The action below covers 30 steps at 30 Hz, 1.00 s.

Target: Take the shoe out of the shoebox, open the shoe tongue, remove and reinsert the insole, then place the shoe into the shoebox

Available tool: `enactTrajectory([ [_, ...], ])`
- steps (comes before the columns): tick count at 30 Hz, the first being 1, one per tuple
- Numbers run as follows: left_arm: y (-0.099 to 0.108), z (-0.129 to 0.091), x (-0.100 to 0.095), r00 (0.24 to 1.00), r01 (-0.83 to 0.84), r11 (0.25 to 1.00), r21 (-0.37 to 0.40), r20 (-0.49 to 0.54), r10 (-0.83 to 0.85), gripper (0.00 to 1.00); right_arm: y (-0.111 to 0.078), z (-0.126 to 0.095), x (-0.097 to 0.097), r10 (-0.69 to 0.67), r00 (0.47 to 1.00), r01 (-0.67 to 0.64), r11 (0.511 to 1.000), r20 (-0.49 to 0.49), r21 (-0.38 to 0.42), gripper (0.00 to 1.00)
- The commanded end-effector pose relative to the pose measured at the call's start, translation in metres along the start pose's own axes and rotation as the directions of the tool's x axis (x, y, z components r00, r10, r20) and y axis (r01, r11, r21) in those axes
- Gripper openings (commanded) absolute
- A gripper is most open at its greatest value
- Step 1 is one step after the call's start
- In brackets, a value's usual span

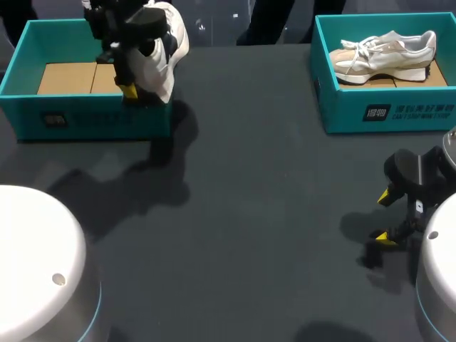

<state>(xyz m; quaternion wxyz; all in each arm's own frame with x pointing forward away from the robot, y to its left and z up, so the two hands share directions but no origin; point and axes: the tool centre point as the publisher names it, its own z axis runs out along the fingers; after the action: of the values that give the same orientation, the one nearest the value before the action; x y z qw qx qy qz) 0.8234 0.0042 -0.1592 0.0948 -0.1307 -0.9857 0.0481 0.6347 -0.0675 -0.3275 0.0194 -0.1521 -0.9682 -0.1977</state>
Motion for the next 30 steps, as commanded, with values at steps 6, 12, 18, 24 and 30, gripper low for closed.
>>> enactTrajectory([
  [6, 0.062, -0.021, -0.032, 1.0, 0.026, 0.999, 0.025, -0.002, -0.026, 0.0, -0.001, -0.001, 0.002, 0.0, 1.0, 0.0, 1.0, 0.003, 0.001, 1.0],
  [12, 0.11, -0.033, -0.053, 0.998, 0.067, 0.997, 0.023, -0.014, -0.067, 0.0, -0.001, -0.001, 0.002, 0.0, 1.0, 0.0, 1.0, 0.003, 0.001, 1.0],
  [18, 0.124, -0.036, -0.059, 0.996, 0.089, 0.996, 0.031, -0.025, -0.088, 0.0, -0.001, -0.001, 0.002, 0.0, 1.0, 0.0, 1.0, 0.003, 0.001, 1.0],
  [24, 0.124, -0.036, -0.059, 0.996, 0.089, 0.996, 0.031, -0.025, -0.088, 0.0, -0.001, -0.001, 0.002, 0.0, 1.0, 0.0, 1.0, 0.003, 0.001, 1.0],
  [30, 0.145, -0.036, -0.074, 0.996, 0.089, 0.995, 0.036, -0.025, -0.089, 0.0, -0.001, -0.001, 0.002, 0.0, 1.0, 0.0, 1.0, 0.003, 0.001, 1.0],
])
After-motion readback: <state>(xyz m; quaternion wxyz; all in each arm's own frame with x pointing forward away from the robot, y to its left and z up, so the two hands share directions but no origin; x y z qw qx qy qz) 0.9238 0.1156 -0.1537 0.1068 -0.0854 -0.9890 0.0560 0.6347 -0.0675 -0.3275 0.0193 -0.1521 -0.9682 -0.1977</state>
